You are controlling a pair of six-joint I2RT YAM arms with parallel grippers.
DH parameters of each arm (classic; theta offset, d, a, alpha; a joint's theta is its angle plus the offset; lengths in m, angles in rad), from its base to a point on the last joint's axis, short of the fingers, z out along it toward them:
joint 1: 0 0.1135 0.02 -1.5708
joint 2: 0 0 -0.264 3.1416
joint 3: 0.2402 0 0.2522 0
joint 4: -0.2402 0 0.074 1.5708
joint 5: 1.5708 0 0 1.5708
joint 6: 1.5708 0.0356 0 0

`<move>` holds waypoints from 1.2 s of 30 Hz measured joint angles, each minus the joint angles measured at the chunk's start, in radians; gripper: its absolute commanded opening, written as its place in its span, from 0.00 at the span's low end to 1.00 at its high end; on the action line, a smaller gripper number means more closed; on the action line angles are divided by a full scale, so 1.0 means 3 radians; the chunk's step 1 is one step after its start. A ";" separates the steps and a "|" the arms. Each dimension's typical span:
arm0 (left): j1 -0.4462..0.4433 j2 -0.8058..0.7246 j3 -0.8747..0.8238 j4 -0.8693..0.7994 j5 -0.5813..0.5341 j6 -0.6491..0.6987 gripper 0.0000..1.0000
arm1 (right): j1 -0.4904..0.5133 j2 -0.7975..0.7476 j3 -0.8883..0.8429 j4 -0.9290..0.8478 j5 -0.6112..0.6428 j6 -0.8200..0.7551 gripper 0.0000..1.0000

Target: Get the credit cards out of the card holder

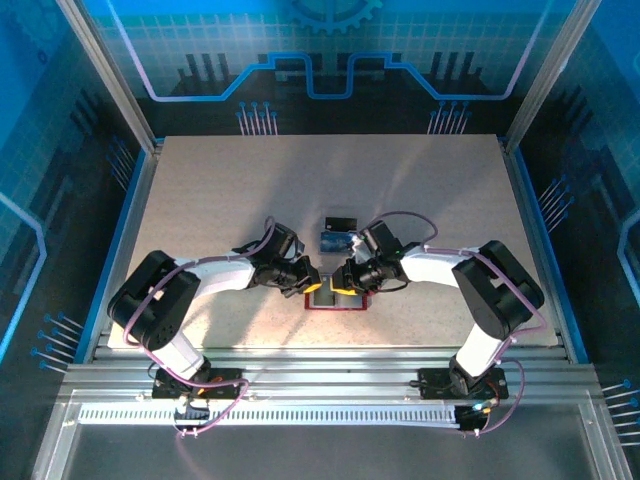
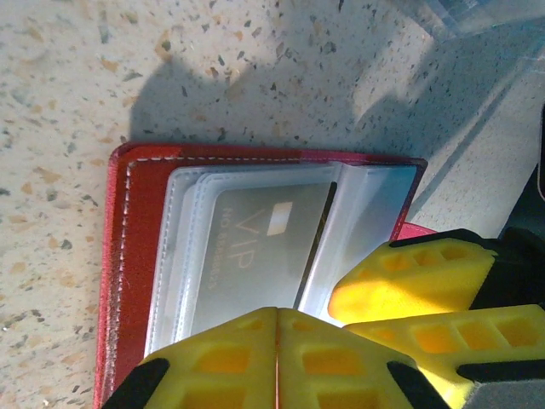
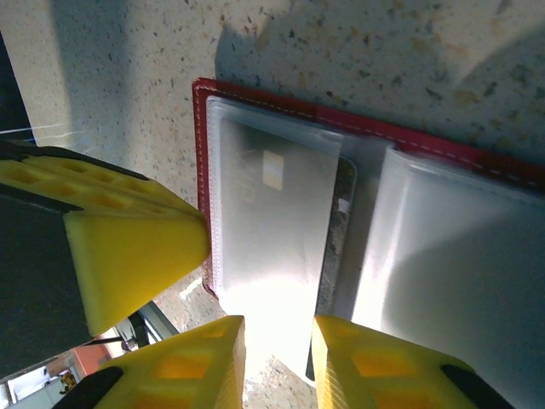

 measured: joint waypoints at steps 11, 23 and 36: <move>0.0003 0.0031 -0.0055 0.0001 0.0000 0.0000 0.04 | 0.0004 0.0112 0.0083 0.0010 -0.0003 0.0000 0.26; 0.0006 0.0047 -0.0072 0.0001 0.0000 0.0001 0.04 | 0.0006 0.0196 0.0106 0.0023 -0.0008 0.0000 0.26; 0.0024 0.0047 -0.0072 0.0000 -0.0001 0.0009 0.03 | 0.0028 0.0233 0.0151 -0.0043 0.0004 -0.0033 0.27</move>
